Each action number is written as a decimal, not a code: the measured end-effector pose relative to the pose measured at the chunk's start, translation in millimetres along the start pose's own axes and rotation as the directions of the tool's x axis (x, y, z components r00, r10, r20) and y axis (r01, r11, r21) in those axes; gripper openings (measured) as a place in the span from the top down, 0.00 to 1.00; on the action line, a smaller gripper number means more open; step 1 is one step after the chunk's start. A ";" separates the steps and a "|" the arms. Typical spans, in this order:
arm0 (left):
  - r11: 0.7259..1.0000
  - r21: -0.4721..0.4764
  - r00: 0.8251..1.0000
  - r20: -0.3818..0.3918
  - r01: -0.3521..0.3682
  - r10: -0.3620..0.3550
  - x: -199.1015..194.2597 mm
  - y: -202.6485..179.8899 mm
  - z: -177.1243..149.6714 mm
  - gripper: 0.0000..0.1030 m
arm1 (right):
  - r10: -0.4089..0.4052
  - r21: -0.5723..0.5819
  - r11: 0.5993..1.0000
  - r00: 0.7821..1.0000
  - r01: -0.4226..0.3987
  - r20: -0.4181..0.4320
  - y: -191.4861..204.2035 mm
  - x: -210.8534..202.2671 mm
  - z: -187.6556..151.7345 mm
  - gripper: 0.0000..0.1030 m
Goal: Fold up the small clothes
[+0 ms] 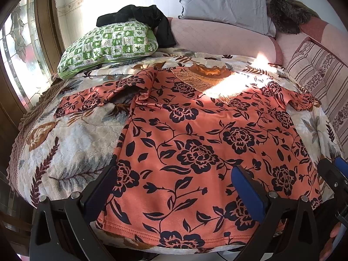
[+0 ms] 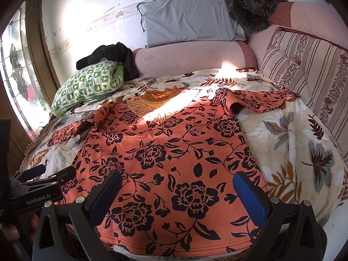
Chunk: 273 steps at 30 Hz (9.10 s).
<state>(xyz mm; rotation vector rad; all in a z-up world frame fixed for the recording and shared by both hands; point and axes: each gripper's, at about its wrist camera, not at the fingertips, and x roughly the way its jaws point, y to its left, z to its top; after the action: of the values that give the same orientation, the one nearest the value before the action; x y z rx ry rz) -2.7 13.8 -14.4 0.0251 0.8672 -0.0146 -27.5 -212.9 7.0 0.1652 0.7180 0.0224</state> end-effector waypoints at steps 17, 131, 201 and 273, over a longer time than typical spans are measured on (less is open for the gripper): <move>1.000 0.003 1.000 -0.005 0.006 -0.006 0.3 -0.5 -1.6 0.00 | -0.014 0.013 1.000 1.000 0.013 0.013 -1.8 -3.4 2.1 0.00; 0.868 -0.437 0.971 -0.131 -0.237 0.200 150.3 247.4 12.0 0.00 | 0.519 0.205 0.854 0.814 -0.478 -0.261 102.4 282.0 121.0 0.06; 0.461 -0.887 0.998 0.001 0.032 -0.068 219.7 382.7 110.6 0.96 | 0.535 0.409 0.788 0.840 -0.460 -0.086 -110.1 234.3 35.8 0.05; 0.992 -0.108 0.997 -0.033 0.060 -0.064 227.5 108.9 160.3 0.17 | 0.265 0.483 0.838 0.963 -0.253 0.044 -137.2 239.6 129.4 0.14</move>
<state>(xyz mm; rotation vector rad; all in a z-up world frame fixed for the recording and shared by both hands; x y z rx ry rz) 269.1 117.5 -82.5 -0.1023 0.9044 -0.0262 233.0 -348.3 -75.4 0.7491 0.7108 0.1037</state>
